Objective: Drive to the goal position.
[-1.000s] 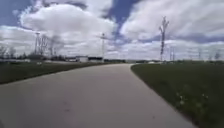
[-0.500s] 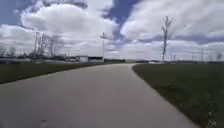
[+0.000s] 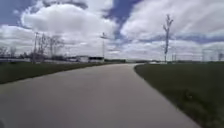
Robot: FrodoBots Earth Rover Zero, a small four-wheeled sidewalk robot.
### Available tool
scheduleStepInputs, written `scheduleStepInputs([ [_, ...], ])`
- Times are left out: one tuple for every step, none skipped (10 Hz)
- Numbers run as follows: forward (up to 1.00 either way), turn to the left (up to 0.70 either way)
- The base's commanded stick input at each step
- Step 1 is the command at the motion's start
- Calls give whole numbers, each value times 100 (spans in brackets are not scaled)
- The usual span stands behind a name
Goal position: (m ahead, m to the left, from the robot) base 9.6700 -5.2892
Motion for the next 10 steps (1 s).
scheduleStepInputs([
  [100, 0],
  [100, 0],
  [100, 0],
  [100, 0],
  [100, 0],
  [100, -24],
  [100, -16],
  [100, -3],
  [100, 0],
  [100, 0],
])
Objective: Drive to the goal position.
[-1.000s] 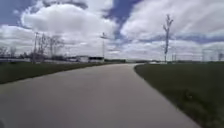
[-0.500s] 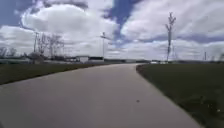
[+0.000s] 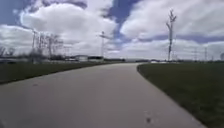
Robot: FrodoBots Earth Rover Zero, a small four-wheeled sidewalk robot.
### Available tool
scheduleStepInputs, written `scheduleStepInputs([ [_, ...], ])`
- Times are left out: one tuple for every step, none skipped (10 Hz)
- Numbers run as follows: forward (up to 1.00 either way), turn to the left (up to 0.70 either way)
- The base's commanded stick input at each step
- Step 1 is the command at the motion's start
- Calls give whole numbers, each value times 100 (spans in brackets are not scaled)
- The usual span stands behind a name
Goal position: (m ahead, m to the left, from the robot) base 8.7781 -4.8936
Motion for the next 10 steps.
scheduleStepInputs([
  [100, 0],
  [100, 0],
  [100, 0],
  [100, 0],
  [100, 0],
  [100, 0],
  [100, 0],
  [100, 0],
  [100, -1],
  [100, -20],
])
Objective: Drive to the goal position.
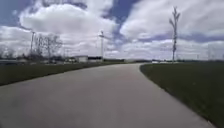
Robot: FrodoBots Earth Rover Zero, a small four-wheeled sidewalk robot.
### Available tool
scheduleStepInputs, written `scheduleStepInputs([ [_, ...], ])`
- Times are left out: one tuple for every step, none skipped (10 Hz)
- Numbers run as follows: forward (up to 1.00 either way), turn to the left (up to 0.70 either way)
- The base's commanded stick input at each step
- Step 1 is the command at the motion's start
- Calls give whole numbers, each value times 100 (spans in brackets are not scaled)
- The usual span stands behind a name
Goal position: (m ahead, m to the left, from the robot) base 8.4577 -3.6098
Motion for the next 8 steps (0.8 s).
scheduleStepInputs([
  [100, -3],
  [100, 0],
  [100, 0],
  [100, 0],
  [100, -18],
  [100, -10],
  [100, 0],
  [100, 0],
])
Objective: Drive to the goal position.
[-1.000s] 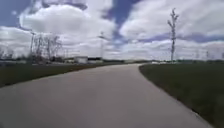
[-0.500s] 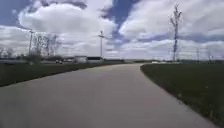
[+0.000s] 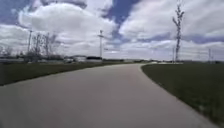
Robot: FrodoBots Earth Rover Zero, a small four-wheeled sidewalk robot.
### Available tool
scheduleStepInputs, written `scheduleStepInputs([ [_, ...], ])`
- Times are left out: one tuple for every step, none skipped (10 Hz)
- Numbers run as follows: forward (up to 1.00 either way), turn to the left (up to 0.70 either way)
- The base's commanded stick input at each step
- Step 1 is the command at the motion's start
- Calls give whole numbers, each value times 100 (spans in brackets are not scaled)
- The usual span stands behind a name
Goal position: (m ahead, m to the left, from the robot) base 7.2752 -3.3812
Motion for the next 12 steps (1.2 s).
scheduleStepInputs([
  [100, 0],
  [100, 0],
  [100, -10],
  [100, -21],
  [100, -27],
  [100, -27],
  [100, -27],
  [100, -27],
  [100, -18],
  [100, 0],
  [100, -20],
  [100, -27],
])
